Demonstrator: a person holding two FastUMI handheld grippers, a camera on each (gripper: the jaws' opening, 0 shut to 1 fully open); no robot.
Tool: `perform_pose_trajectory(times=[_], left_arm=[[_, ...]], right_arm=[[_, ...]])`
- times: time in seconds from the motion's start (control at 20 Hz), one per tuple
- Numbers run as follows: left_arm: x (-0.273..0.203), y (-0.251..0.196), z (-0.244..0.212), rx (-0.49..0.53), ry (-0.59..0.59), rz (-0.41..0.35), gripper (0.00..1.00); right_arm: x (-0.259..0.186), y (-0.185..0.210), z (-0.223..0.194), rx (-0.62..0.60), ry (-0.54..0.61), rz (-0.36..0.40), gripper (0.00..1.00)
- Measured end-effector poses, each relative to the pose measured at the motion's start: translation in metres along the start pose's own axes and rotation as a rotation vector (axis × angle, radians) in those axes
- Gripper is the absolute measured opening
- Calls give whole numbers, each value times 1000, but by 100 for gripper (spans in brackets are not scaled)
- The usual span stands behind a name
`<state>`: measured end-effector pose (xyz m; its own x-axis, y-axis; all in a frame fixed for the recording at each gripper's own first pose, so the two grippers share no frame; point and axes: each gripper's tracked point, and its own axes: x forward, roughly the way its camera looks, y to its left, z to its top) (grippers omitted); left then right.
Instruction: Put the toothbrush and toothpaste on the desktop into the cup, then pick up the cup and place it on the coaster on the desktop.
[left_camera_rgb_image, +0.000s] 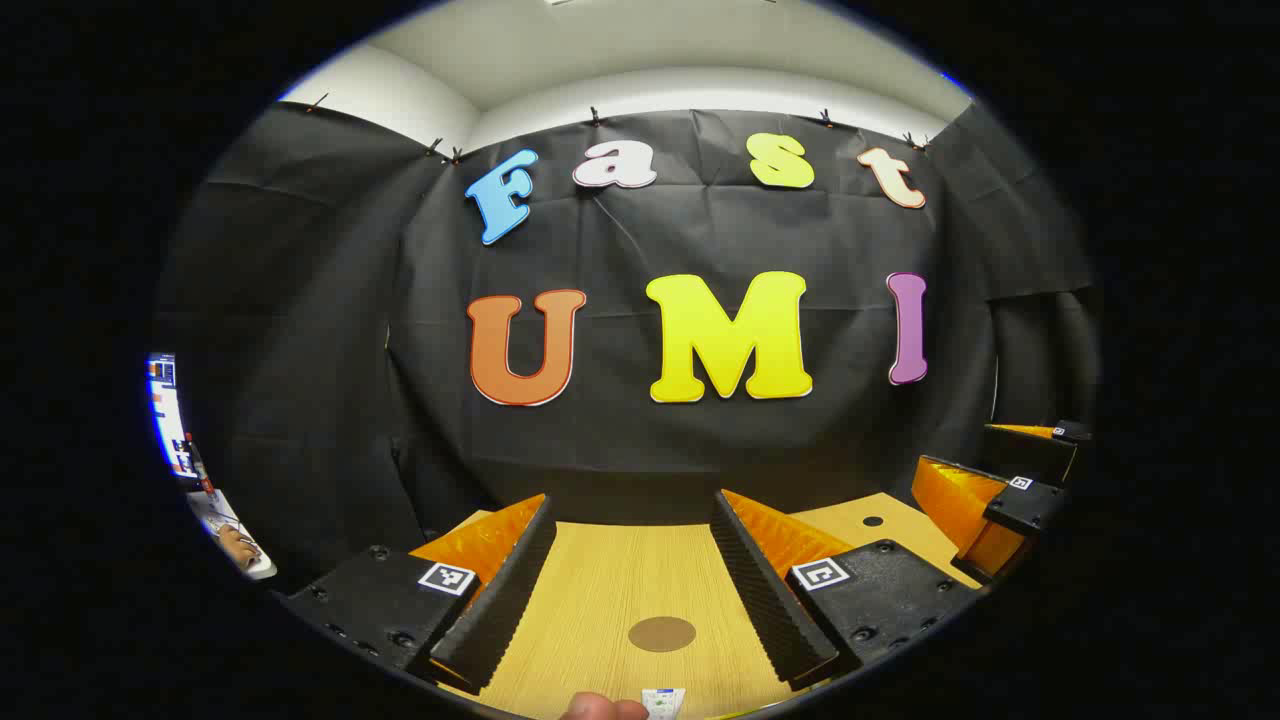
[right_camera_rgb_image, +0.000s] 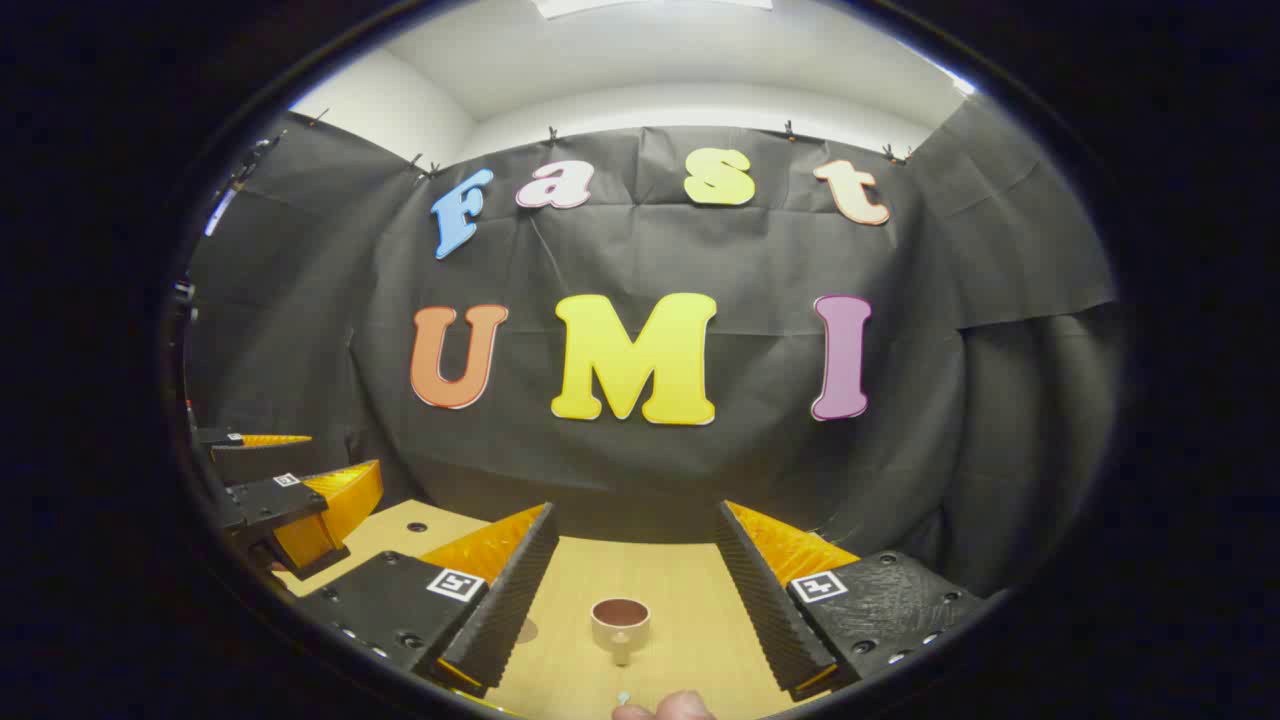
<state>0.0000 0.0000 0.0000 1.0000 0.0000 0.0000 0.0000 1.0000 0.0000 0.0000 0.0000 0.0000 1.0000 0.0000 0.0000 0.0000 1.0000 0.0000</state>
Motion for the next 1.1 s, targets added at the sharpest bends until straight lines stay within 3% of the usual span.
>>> perform_pose_trajectory(times=[1.1], left_arm=[[7, -15, -14, 1, 45, -5, 99]], right_arm=[[15, -14, -29, 29, 111, -16, 95]])
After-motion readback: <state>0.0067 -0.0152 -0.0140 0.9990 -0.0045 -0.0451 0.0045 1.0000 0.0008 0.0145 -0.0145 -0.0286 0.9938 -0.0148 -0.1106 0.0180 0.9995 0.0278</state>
